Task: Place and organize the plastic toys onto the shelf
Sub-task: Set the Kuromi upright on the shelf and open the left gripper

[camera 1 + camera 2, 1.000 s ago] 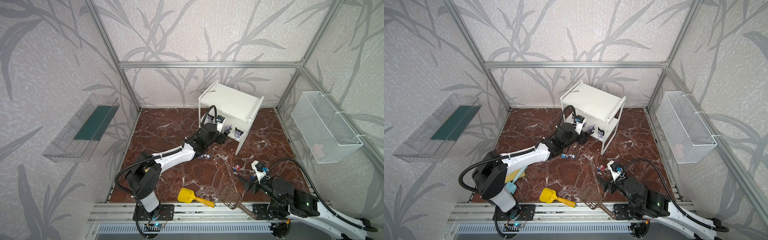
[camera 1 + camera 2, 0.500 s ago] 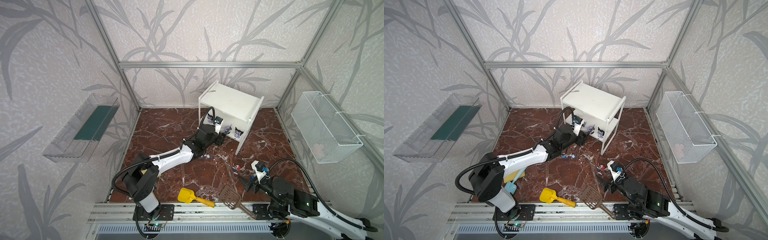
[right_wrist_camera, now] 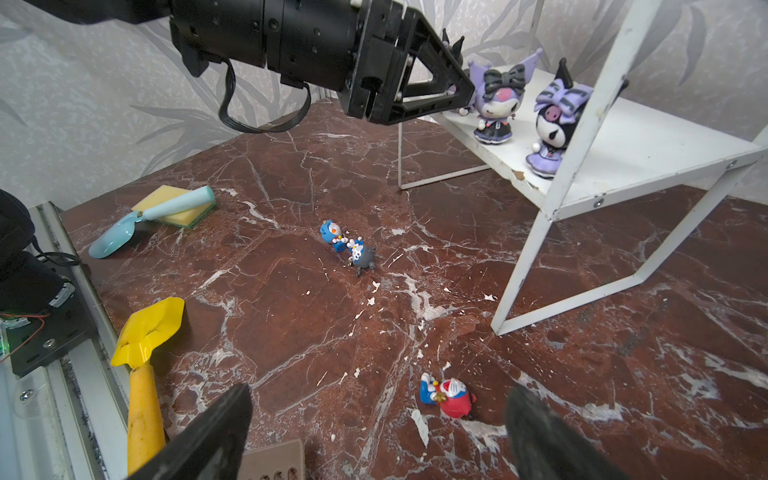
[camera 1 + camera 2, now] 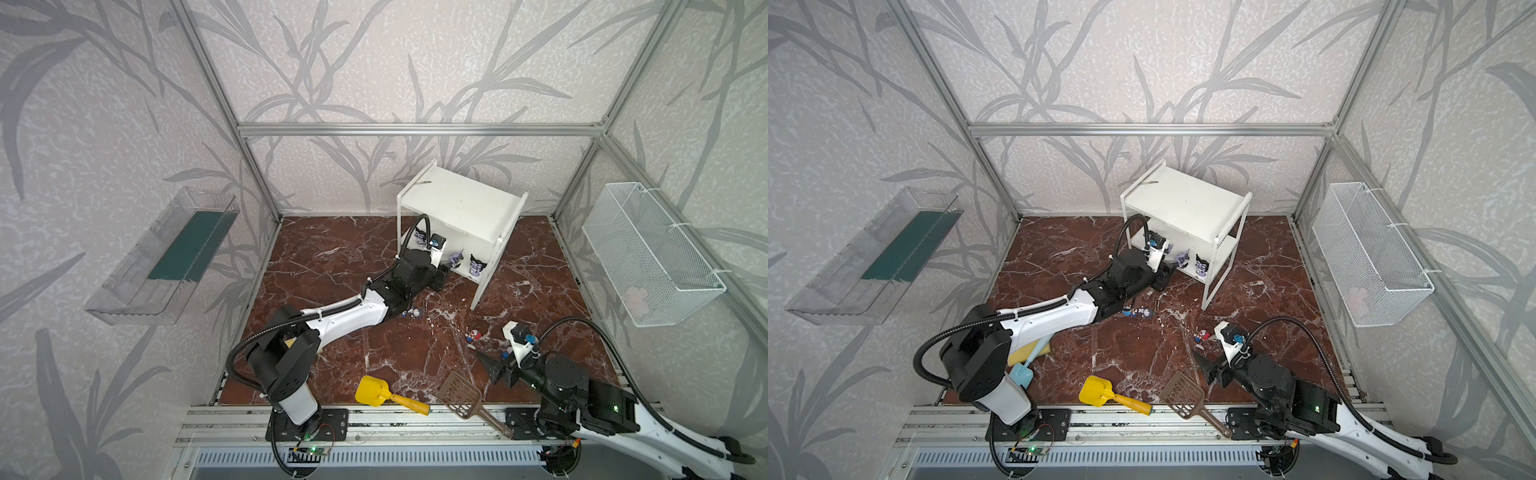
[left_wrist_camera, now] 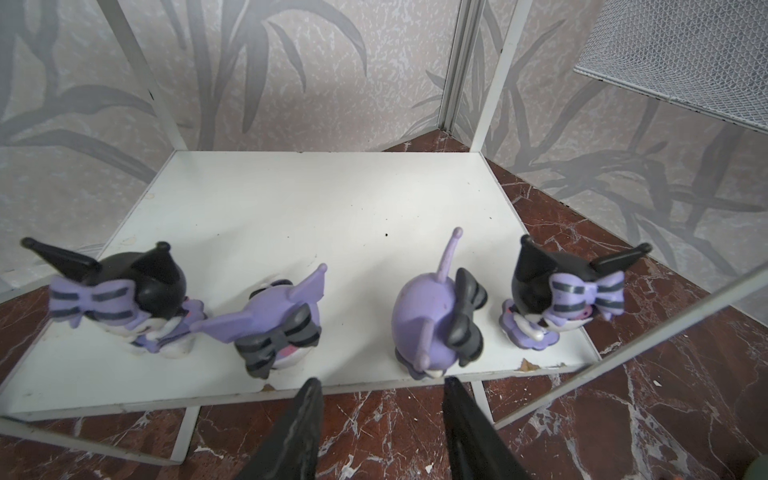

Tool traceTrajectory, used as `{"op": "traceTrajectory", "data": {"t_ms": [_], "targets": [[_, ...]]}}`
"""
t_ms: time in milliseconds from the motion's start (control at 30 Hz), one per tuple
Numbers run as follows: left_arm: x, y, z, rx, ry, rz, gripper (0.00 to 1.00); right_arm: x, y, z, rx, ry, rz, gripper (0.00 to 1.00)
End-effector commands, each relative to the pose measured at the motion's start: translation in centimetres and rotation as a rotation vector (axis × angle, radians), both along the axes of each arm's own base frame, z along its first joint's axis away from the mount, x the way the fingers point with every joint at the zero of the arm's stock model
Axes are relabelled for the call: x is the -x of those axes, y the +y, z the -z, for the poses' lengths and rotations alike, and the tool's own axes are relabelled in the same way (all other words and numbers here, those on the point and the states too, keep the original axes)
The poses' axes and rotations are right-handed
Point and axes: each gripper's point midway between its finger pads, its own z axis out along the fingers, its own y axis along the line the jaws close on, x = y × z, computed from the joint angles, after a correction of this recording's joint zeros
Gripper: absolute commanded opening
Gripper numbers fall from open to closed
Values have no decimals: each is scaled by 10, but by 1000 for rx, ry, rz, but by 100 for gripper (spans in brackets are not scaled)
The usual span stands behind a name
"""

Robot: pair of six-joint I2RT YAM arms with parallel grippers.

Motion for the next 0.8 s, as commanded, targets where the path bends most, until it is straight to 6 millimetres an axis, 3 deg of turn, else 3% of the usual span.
{"op": "traceTrajectory", "data": {"t_ms": [0,200,767], "targets": [[0,-1,-8,28,-17,14,42,1,1,0,-7,-9,-10,95],[6,-4,-9,54,-1,36,26,1,2,0,-6,-8,-11,95],[11,-20,-16,94,1,106,19,1,2,0,-4,-10,-10,95]]}}
